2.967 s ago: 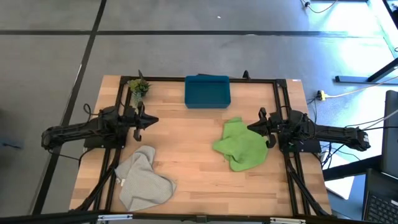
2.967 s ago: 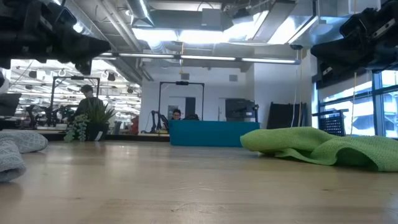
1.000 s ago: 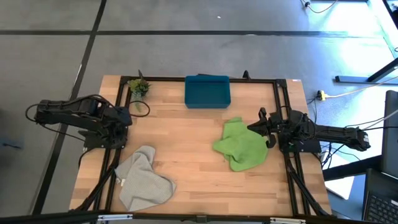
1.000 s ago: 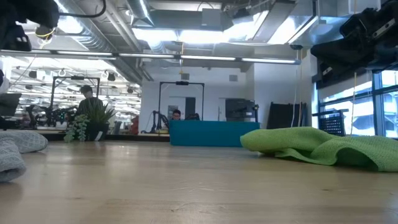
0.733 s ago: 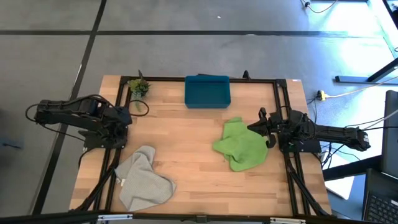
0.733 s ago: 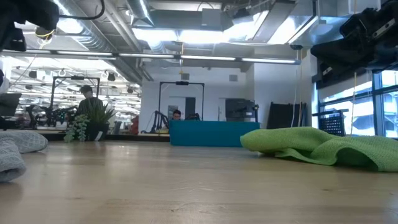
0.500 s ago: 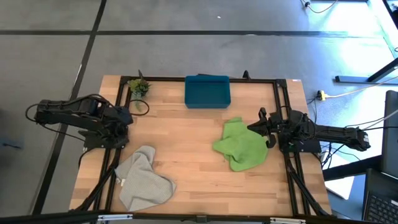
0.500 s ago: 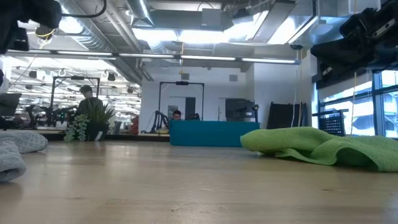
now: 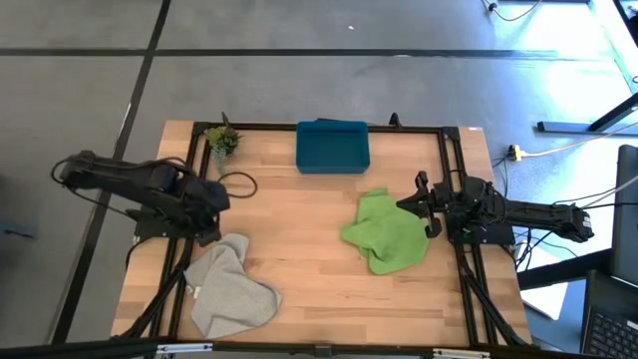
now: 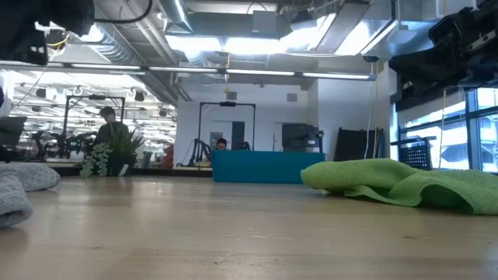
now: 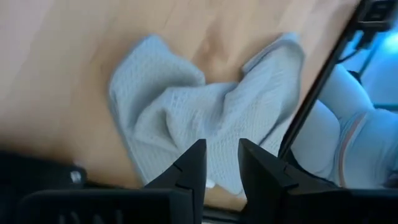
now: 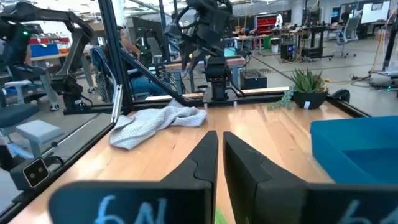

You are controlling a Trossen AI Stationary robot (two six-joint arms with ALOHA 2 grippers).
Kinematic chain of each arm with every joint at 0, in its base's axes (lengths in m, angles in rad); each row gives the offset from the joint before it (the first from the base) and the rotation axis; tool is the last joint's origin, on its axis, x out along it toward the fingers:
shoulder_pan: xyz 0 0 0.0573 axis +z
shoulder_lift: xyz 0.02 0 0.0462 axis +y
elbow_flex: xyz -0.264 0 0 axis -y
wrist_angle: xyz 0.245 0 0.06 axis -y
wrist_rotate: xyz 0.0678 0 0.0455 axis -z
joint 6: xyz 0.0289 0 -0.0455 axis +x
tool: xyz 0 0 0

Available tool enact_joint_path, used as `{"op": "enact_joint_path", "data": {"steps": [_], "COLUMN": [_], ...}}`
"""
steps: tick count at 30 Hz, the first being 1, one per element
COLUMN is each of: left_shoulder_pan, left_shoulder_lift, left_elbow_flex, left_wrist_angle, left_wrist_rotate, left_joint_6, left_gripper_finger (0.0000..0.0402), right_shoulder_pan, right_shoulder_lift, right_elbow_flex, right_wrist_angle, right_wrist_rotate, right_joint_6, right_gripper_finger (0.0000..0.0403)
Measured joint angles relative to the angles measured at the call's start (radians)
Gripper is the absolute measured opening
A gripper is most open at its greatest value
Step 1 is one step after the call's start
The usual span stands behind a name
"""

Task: Roll microfiber towels into tight, uniform cylinder then place into a basket
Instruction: Roll the gray microfiber cloth

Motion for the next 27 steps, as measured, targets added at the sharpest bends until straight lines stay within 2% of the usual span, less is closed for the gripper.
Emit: {"op": "enact_joint_path", "data": {"steps": [2,9,14,27], "left_shoulder_pan": [-0.021,-0.079,-0.097,-0.154], "left_shoulder_lift": [0.037,0.171,0.288,0.655], "left_elbow_flex": [0.000,0.000,0.000,0.000], "left_wrist_angle": [0.000,0.000,0.020,0.149], "left_wrist_rotate": [-0.010,-0.149,-0.159,-0.182], "left_joint_6": [-0.035,-0.171,-0.270,-0.259], "left_gripper_finger": [0.0082,0.0082,0.0082,0.0083], "right_shoulder_pan": [0.000,0.000,0.000,0.000], "right_shoulder_lift": [0.000,0.000,0.000,0.000], "right_elbow_flex": [0.000,0.000,0.000,0.000], "right_wrist_angle": [0.000,0.000,0.000,0.000], "right_wrist_rotate": [0.000,0.000,0.000,-0.001], "right_joint_6": [-0.026,0.006,0.030,0.029], "right_gripper_finger": [0.0028,0.0028,0.0028,0.0028]}}
